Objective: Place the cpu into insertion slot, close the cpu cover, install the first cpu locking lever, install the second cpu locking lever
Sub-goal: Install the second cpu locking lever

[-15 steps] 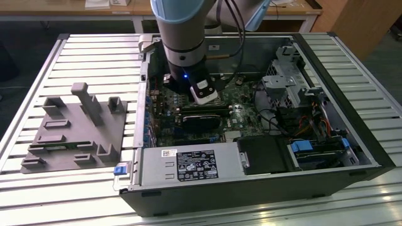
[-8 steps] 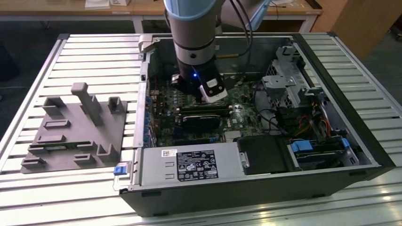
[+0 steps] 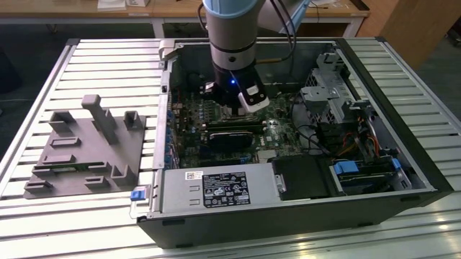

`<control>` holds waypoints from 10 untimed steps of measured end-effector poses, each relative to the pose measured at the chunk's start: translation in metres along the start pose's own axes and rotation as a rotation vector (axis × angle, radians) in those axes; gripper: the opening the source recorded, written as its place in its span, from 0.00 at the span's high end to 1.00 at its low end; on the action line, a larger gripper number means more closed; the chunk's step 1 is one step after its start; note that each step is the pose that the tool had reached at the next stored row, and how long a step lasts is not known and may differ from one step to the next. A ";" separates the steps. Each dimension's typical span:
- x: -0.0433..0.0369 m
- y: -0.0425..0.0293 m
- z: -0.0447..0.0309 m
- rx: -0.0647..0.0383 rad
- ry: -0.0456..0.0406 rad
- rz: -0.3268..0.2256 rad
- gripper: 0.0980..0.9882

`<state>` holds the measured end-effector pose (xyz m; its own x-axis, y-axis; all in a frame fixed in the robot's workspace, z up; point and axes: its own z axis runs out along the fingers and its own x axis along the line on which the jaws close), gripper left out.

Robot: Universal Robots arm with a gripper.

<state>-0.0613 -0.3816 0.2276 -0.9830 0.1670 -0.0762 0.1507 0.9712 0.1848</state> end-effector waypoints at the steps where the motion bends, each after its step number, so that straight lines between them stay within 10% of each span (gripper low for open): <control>1: -0.0011 0.0023 0.0007 0.002 -0.0001 0.000 0.99; 10: -0.0103 0.0217 0.0068 0.035 0.0005 -0.003 0.99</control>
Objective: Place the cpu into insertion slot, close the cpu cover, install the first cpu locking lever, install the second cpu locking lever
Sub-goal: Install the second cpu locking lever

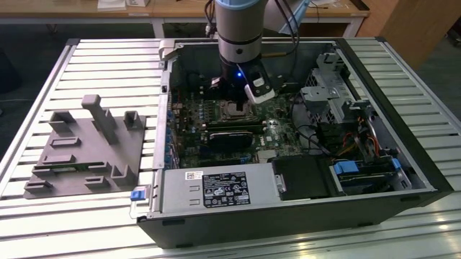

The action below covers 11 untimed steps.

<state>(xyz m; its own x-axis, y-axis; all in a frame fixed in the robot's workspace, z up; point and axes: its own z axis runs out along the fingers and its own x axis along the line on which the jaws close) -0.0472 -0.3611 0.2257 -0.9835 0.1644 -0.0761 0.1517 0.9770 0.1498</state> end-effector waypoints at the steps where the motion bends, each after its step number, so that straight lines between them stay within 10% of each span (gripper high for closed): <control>1: -0.0005 0.0020 0.0006 0.004 0.0013 0.000 0.99; 11: 0.0019 0.0212 0.0076 0.012 0.0135 0.001 0.99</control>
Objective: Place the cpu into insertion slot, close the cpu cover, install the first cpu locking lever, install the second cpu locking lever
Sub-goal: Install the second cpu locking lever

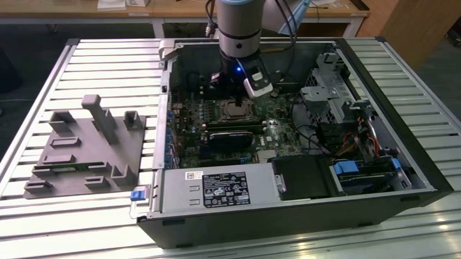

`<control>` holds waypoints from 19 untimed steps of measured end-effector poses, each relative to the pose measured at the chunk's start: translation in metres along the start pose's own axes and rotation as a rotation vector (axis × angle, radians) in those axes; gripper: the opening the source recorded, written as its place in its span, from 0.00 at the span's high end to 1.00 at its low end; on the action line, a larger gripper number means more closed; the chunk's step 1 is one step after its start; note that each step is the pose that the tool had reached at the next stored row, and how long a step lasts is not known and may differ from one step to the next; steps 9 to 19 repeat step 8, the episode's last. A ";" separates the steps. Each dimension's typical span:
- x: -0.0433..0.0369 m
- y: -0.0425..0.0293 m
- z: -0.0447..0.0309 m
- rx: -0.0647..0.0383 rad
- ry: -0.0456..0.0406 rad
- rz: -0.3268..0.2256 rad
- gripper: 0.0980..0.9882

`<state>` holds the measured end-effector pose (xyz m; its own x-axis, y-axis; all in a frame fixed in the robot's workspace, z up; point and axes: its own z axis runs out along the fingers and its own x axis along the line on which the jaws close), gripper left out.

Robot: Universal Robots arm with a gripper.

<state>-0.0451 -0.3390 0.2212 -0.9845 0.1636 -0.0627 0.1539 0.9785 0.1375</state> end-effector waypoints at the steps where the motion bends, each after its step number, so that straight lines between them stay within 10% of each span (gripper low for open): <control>1: 0.0001 0.0006 0.0003 0.001 0.0009 0.000 0.99; 19: 0.0001 0.0007 0.0005 0.001 0.0012 0.000 0.99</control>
